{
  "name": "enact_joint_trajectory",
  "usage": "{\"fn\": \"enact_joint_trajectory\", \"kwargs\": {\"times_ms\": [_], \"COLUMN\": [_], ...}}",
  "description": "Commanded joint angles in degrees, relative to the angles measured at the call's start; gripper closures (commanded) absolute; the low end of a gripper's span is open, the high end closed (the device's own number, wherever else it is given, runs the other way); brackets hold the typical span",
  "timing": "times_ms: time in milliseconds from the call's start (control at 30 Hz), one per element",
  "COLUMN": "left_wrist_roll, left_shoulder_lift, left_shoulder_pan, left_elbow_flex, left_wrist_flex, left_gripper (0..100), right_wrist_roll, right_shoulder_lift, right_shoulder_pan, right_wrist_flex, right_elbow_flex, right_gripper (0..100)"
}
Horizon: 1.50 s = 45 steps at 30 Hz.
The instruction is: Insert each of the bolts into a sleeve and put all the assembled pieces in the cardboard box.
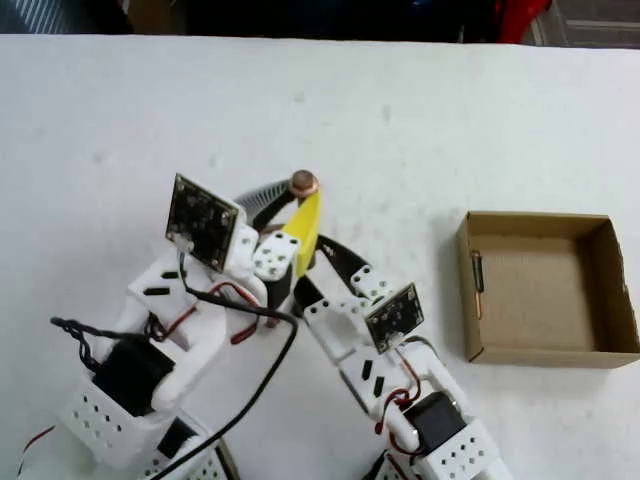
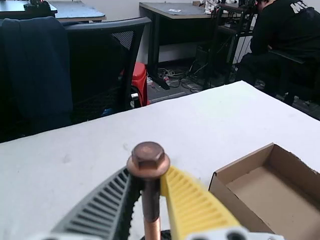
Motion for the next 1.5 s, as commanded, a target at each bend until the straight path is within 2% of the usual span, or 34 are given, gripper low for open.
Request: {"fn": "enact_joint_trajectory", "kwargs": {"times_ms": [0, 400, 533, 733, 800, 967, 1167, 1400, 1467], "left_wrist_roll": [0.62, 0.62, 0.53, 0.26, 0.18, 0.53, 0.26, -0.09, -2.73], "left_shoulder_lift": [-1.54, -1.54, -1.54, -3.38, -4.70, -6.90, -7.87, -7.60, -7.60], "left_shoulder_pan": [0.75, 1.10, 1.01, 0.75, 0.66, 0.66, 0.40, -4.88, -5.76], "left_elbow_flex": [-0.62, 1.58, 6.33, 6.86, 6.86, 9.93, 12.57, 12.48, 12.48], "left_wrist_flex": [1.67, 6.33, 6.15, 2.29, 2.29, 2.64, 2.37, 2.20, 2.20], "left_gripper": [98, 98, 98, 97, 94, 77, 76, 76, 76], "right_wrist_roll": [-0.18, 0.00, 0.00, 0.00, 0.00, 0.09, 0.09, 0.09, 0.09], "right_shoulder_lift": [-1.63, -1.63, -1.63, -1.63, -1.63, -1.63, -1.63, -1.63, -1.63], "right_shoulder_pan": [0.22, 0.22, 0.22, 0.22, 0.22, 0.22, 0.22, 0.22, 0.22], "right_wrist_flex": [0.22, 0.22, 0.22, 0.57, 0.66, 0.66, 0.66, 0.66, 0.66], "right_elbow_flex": [0.62, 0.62, 0.62, 0.62, 0.62, 0.62, 0.62, 0.62, 0.62], "right_gripper": [98.1, 98.1, 98.1, 98.1, 98.1, 98.1, 98.1, 98.1, 98.1]}}
